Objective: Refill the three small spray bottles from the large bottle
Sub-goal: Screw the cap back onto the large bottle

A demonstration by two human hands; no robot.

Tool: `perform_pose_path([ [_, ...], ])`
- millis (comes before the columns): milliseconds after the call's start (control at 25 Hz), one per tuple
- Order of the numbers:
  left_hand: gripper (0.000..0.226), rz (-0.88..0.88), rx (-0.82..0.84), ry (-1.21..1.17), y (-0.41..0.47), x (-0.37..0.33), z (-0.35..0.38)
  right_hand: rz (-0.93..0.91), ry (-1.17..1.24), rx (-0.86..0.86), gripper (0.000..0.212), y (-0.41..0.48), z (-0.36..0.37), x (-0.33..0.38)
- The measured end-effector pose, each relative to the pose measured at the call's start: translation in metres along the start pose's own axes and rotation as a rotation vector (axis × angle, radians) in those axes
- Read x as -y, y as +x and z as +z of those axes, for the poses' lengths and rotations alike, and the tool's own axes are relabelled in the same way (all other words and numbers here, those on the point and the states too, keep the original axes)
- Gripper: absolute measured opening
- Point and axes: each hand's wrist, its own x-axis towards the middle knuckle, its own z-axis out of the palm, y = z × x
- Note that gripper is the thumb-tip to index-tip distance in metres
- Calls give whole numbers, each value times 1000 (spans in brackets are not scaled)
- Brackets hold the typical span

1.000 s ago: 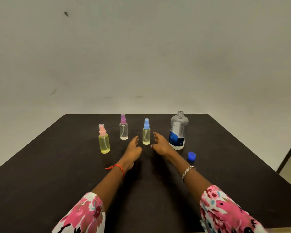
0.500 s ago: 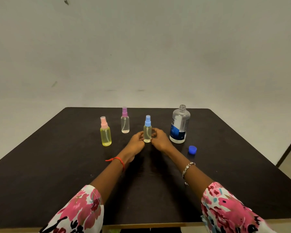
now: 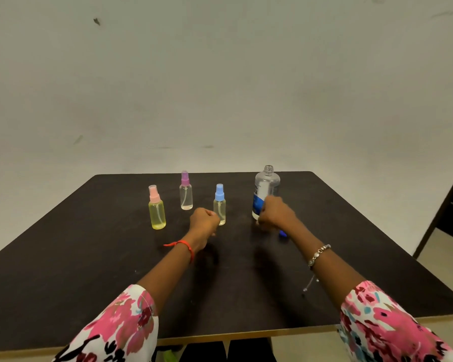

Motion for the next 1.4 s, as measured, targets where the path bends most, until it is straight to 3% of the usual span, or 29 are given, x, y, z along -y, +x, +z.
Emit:
perform_pose_path([
  [80, 18, -34, 135, 31, -7, -8, 11, 96, -124, -108, 46, -4, -14, -19],
  [160, 14, -19, 215, 18, -12, -14, 24, 115, -146, -37, 56, -6, -19, -34],
  [240, 7, 14, 248, -10, -13, -17, 38, 100, -39, 119, 46, -8, -13, -44],
  [360, 21, 93, 246, -12, -8, -21, 53, 117, 112, 203, 23, -7, -14, -47],
  [440, 49, 171, 218, 17, 0, -28, 61, 117, 217, 69, 12, -1, -33, -46],
  [520, 69, 246, 173, 55, 8, -39, 66, 25, 405, -184, 9, 7, -58, -42],
  [600, 83, 295, 139, 49, 18, -52, 72, -150, 591, -393, 20, 14, -80, -33],
  [720, 93, 348, 125, 9, 28, -68, 85, -293, 753, -491, 24, 23, -91, -14],
  [840, 91, 366, 163, 6, 36, -76, 95, -316, 653, -484, 25, 36, -83, -3],
  [1040, 59, 404, 164, -64, 42, -72, 101, -301, 492, -393, 21, 49, -73, -10],
  [1240, 56, 376, 177, -133, 51, -68, 101, -368, 266, -232, 33, 61, -80, -10],
  [1400, 59, 373, 183, -136, 56, -65, 103, -306, 76, -236, 28, 71, -80, -3],
])
